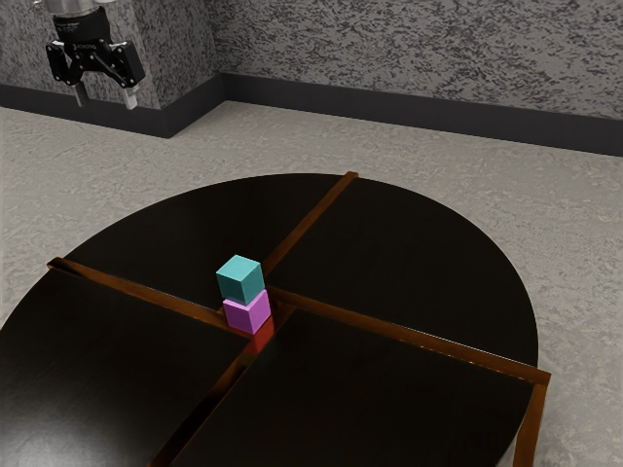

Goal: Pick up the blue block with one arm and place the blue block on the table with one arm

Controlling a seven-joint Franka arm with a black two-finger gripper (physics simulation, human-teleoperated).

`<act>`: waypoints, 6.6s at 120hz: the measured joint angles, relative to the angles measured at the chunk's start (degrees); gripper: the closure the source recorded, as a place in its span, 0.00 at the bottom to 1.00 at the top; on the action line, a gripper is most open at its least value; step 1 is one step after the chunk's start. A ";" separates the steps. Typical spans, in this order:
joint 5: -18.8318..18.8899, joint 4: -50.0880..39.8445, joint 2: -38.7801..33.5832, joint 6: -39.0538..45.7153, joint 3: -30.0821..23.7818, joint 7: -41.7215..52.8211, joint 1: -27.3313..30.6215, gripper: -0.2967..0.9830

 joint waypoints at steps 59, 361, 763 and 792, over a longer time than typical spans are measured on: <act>3.18 5.10 -7.64 -0.44 -13.12 -0.44 -1.09 0.23; 1.05 -46.48 -0.64 48.44 -20.55 13.08 -0.59 0.23; 0.52 -10.40 26.01 42.73 -23.30 8.47 0.02 0.49; -2.34 -4.54 33.98 41.46 -24.00 8.56 0.11 0.49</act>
